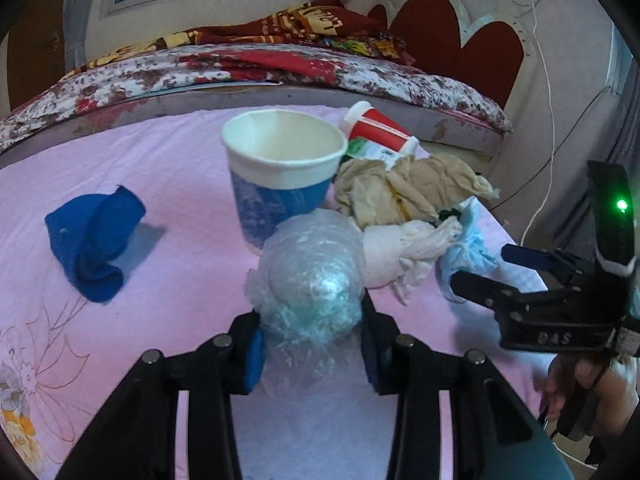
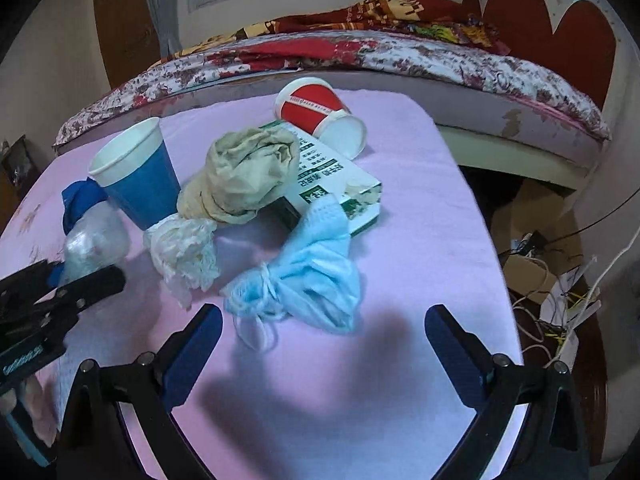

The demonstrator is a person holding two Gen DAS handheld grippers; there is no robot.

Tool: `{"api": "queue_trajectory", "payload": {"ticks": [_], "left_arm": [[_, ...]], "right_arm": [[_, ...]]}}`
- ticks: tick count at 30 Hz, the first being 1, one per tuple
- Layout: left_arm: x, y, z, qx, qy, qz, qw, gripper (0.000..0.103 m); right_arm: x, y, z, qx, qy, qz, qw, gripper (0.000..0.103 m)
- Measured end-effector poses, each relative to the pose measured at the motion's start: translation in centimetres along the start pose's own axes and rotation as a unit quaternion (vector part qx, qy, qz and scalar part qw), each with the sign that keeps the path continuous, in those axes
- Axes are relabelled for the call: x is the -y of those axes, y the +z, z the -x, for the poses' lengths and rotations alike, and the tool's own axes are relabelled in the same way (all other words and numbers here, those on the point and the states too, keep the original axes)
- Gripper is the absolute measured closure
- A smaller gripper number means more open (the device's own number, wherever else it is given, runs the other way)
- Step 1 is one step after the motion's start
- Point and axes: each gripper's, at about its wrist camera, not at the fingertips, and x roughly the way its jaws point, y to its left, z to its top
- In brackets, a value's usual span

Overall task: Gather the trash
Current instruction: 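Grasp the clear plastic bag with the left tool while the right tool grasps the light blue mask, then carry the plastic bag and mask over the black bin and release both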

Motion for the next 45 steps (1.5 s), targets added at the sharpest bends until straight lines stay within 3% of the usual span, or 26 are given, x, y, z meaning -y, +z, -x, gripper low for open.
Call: {"api": "queue_trajectory", "payload": {"ticks": [2, 8, 10, 11, 12, 14, 18, 32, 45], "left_arm": [[-0.1, 0.2, -0.1, -0.002, 0.001, 0.003, 1.0000, 0.062], [0.0, 0.1, -0.2, -0.007, 0.000, -0.004, 1.0000, 0.062], [0.1, 0.0, -0.2, -0.008, 0.001, -0.007, 0.9999, 0.062], [0.1, 0.0, -0.2, -0.008, 0.001, -0.007, 0.9999, 0.062], [0.0, -0.1, -0.1, -0.007, 0.001, -0.006, 1.0000, 0.062], [0.0, -0.1, 0.1, -0.005, 0.001, -0.006, 1.0000, 0.062], [0.1, -0.4, 0.5, -0.002, 0.003, -0.007, 1.0000, 0.062], [1.9, -1.4, 2.8, 0.015, 0.003, -0.023, 0.9996, 0.062], [5.4, -2.7, 5.2, 0.027, -0.019, -0.047, 0.9983, 0.063]], "right_arm": [[-0.1, 0.4, -0.4, -0.007, 0.003, -0.004, 1.000, 0.010], [-0.3, 1.4, -1.4, -0.015, 0.013, -0.005, 1.000, 0.010], [-0.4, 1.3, -1.3, -0.011, 0.018, -0.001, 1.000, 0.023], [-0.5, 1.3, -1.1, -0.007, 0.015, 0.004, 1.000, 0.042], [-0.5, 1.2, -1.0, -0.006, 0.020, 0.006, 1.000, 0.050], [-0.3, 1.0, -0.6, -0.005, 0.033, 0.004, 0.999, 0.062], [-0.3, 0.0, 0.2, -0.002, 0.034, 0.016, 0.999, 0.073], [1.3, -3.2, 6.7, 0.042, 0.037, 0.019, 0.998, 0.077], [3.6, -7.0, 13.4, 0.065, -0.004, 0.009, 0.998, 0.077]]}}
